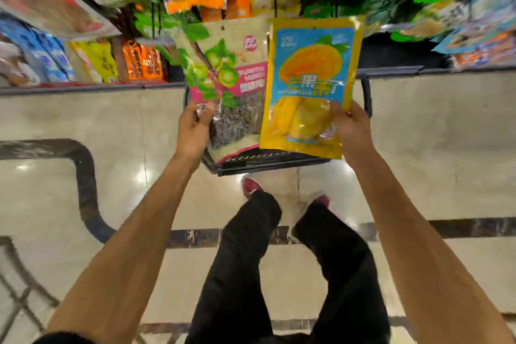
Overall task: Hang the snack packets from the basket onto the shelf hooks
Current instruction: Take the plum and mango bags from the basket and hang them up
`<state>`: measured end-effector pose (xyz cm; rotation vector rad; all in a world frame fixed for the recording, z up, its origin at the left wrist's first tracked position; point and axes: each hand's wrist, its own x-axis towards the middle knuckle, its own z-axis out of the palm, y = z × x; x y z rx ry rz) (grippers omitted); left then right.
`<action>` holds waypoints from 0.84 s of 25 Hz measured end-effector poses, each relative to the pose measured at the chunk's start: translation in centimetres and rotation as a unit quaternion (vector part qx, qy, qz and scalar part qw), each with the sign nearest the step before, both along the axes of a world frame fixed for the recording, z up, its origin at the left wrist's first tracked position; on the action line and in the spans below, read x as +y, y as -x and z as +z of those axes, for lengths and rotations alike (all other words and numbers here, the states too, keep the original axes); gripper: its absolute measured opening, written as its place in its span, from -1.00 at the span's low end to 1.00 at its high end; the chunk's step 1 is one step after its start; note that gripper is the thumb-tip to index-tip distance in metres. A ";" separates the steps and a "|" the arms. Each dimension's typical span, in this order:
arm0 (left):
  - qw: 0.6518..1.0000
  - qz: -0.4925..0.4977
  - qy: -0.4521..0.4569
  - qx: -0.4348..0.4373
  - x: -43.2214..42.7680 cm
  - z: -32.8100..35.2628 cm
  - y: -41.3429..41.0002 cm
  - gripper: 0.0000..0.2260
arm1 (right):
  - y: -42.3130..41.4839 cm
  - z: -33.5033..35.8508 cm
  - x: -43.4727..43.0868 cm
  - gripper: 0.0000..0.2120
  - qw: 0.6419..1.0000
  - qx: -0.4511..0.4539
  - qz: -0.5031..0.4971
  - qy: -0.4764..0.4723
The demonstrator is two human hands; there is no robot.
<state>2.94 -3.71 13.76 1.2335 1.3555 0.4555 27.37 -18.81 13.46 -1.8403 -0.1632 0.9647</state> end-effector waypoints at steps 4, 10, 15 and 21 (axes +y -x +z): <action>0.997 0.049 -0.044 -0.032 -2.9 10.2 -2.0 -0.76 | -2.2 10.6 -4.0 -0.53 0.996 0.016 -0.047 -0.080; 0.992 0.078 -0.074 -0.068 -9.3 21.0 -5.8 -0.34 | -6.0 22.9 -12.3 -0.86 0.990 -0.061 -0.069 -0.110; 0.979 0.049 -0.151 -0.131 -16.3 28.0 -10.9 -0.73 | -8.8 29.9 -19.4 -0.86 0.979 -0.123 -0.084 -0.143; 0.955 0.004 -0.248 -0.162 -22.8 35.0 -16.3 -0.84 | -13.0 35.5 -28.9 -0.92 0.950 -0.221 -0.133 -0.178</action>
